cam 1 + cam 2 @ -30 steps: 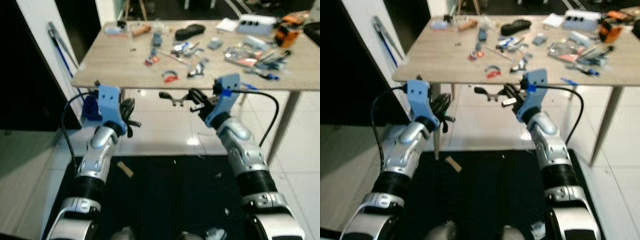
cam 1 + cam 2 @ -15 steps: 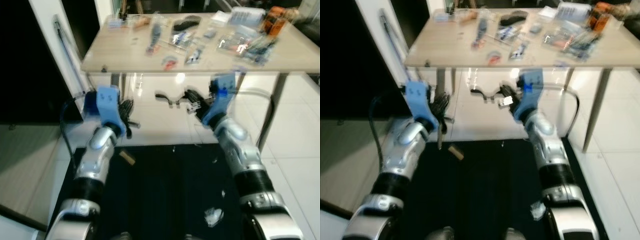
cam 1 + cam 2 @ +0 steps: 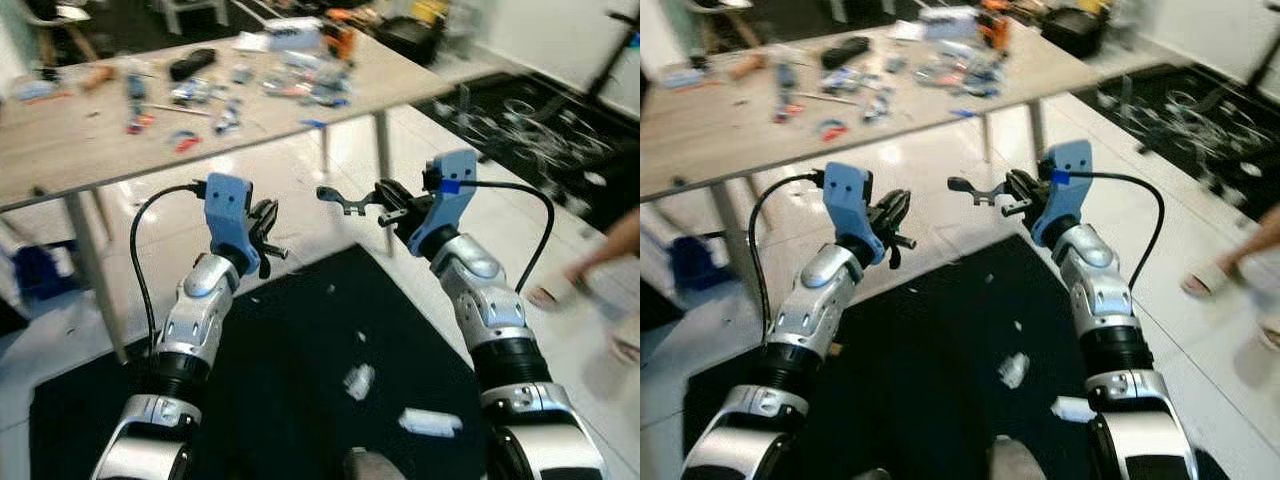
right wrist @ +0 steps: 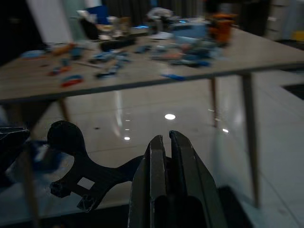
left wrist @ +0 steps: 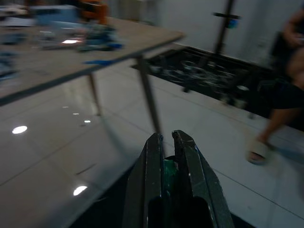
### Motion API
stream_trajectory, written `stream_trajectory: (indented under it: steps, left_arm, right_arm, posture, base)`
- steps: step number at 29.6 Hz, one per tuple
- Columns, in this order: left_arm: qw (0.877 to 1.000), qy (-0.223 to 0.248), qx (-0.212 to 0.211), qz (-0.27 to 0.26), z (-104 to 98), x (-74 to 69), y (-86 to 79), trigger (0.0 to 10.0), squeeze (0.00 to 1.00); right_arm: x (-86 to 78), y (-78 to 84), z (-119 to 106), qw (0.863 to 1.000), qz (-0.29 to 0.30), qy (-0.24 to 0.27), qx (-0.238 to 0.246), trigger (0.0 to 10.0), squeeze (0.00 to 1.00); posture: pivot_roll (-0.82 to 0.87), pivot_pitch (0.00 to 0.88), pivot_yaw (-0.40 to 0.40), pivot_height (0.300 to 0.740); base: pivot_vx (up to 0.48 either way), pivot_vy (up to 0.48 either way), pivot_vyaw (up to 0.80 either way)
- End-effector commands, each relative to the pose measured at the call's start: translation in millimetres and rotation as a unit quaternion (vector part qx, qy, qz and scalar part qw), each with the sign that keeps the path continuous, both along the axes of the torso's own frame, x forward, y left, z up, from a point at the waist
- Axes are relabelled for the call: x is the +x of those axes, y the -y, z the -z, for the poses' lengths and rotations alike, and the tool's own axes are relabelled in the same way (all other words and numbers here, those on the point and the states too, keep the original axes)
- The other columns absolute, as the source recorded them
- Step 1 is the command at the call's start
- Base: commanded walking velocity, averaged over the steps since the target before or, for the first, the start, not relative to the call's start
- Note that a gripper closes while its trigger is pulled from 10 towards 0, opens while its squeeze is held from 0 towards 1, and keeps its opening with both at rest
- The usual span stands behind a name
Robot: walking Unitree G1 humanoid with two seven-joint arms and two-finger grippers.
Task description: Picking trash to rubbish bin
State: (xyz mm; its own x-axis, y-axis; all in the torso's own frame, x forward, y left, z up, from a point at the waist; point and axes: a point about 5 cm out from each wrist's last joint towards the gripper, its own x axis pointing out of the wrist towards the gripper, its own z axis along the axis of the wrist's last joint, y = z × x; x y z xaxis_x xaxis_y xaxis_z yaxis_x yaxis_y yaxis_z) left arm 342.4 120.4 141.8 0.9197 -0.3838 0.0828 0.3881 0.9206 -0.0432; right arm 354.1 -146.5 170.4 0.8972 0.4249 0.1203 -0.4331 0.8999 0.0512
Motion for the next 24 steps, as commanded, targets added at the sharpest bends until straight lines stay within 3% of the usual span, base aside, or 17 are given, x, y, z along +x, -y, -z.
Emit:
stream_trajectory:
  steps: [1, 24]
  left_arm:
    - [1.0, -0.004, 0.005, 0.009, 3.2, -1.3, 4.0, 10.0, 0.0]
    - [1.0, -0.001, 0.014, 0.022, 5.2, -2.4, 7.6, 10.0, 0.0]
  right_arm:
    - [0.8, 1.2, 3.5, 1.0, 0.003, -0.012, -0.001, 10.0, 0.0]
    - [0.5, 3.1, 7.7, 1.0, -0.002, -0.02, -0.012, 10.0, 0.0]
  posture:
    - [-0.05, 0.0, 0.004, 0.74]
    - [-0.05, 0.0, -0.001, 0.74]
  base:
    - [0.0, 0.0, -0.79]
    - [0.0, 0.0, -0.79]
